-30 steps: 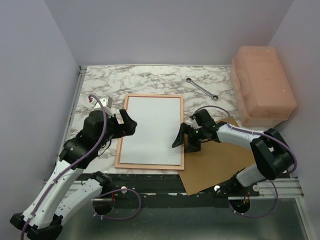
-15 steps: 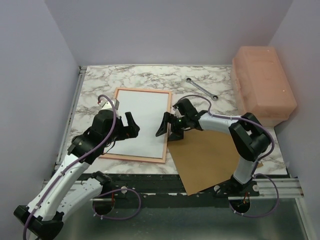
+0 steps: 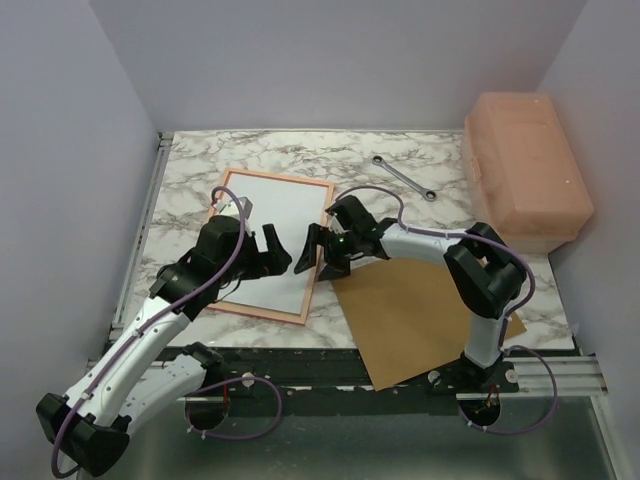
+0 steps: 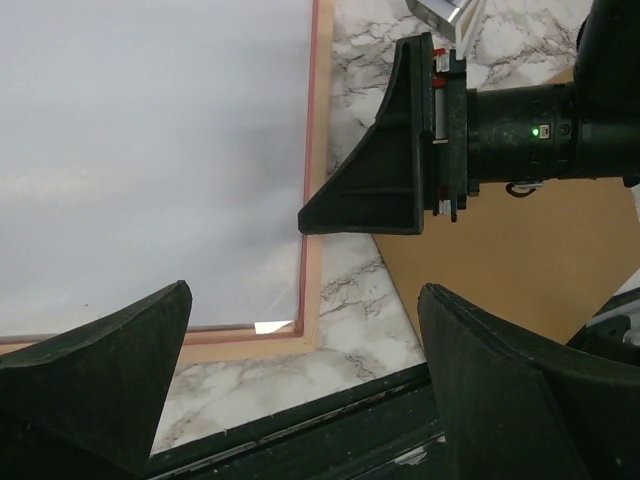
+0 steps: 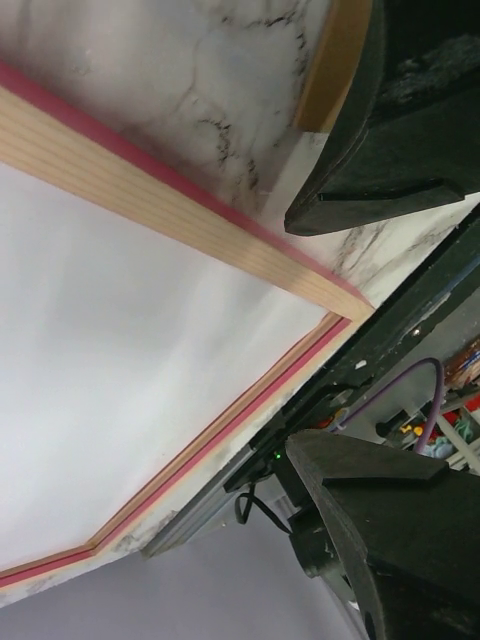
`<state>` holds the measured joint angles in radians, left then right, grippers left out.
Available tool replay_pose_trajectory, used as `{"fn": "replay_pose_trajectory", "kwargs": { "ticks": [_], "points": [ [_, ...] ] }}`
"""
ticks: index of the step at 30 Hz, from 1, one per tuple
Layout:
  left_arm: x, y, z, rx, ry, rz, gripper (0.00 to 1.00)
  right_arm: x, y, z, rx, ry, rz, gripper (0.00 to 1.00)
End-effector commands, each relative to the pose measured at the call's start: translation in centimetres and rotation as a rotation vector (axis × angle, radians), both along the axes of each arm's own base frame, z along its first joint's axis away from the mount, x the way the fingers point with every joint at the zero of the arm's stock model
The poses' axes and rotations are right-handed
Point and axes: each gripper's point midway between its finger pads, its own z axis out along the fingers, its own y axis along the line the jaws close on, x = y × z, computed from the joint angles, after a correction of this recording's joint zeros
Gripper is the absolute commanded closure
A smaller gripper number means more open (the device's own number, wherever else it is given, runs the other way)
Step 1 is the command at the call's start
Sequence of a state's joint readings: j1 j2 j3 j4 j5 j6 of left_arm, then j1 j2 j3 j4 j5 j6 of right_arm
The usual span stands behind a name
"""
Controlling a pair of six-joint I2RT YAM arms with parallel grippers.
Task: Put the photo into the frame
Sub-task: Move the photo frame to the center of the board, then adjust the photo frame item at the center of the board.
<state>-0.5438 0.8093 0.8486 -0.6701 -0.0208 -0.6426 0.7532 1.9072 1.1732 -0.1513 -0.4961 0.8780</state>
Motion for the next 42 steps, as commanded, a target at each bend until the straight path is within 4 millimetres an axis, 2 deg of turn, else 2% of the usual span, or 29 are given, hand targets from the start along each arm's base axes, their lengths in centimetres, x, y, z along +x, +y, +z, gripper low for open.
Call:
{"fn": "replay_pose_trajectory", "kwargs": {
  "ticks": [1, 5, 9, 15, 19, 26, 30, 34, 37, 42],
  "points": [
    [-0.1, -2.7, -0.4, -0.101, 0.027, -0.089, 0.02, -0.1, -2.1, 1.2, -0.043, -0.049, -0.034, 0.13],
    [-0.4, -4.8, -1.4, -0.193, 0.076, -0.138, 0.02, -0.5, -4.2, 1.6, -0.04, -0.046, -0.057, 0.13],
    [-1.1, -6.7, -3.0, -0.273, 0.14, -0.184, 0.01, -0.6, -6.9, 2.9, -0.002, -0.041, -0.084, 0.13],
    [-1.7, -8.7, -5.0, -0.33, 0.232, -0.212, 0.01, -0.1, -12.8, 3.5, -0.024, -0.043, -0.175, 0.13],
    [-2.1, -10.4, -5.5, -0.381, 0.261, -0.248, 0.02, 0.7, -17.4, 3.5, -0.089, -0.059, -0.267, 0.13],
    [-2.1, -13.3, -6.7, -0.385, 0.324, -0.296, 0.02, 1.9, -25.4, 2.8, -0.344, -0.095, -0.475, 0.12],
    [-2.1, -15.0, -7.9, -0.337, 0.37, -0.307, 0.02, 2.3, -31.0, 2.8, -0.576, -0.123, -0.636, 0.0],
    [-2.3, -16.9, -9.1, -0.255, 0.413, -0.324, 0.02, 2.5, -35.8, 3.6, -0.767, -0.171, -0.781, 0.0],
    [-2.2, -17.8, -10.0, -0.187, 0.433, -0.313, 0.01, 2.4, -38.5, 3.8, -0.874, -0.178, -0.861, 0.0],
    [-2.3, -17.7, -11.7, -0.109, 0.457, -0.266, 0.01, 2.1, -41.9, 2.7, -0.986, -0.126, -0.995, 0.0]
  ]
}}
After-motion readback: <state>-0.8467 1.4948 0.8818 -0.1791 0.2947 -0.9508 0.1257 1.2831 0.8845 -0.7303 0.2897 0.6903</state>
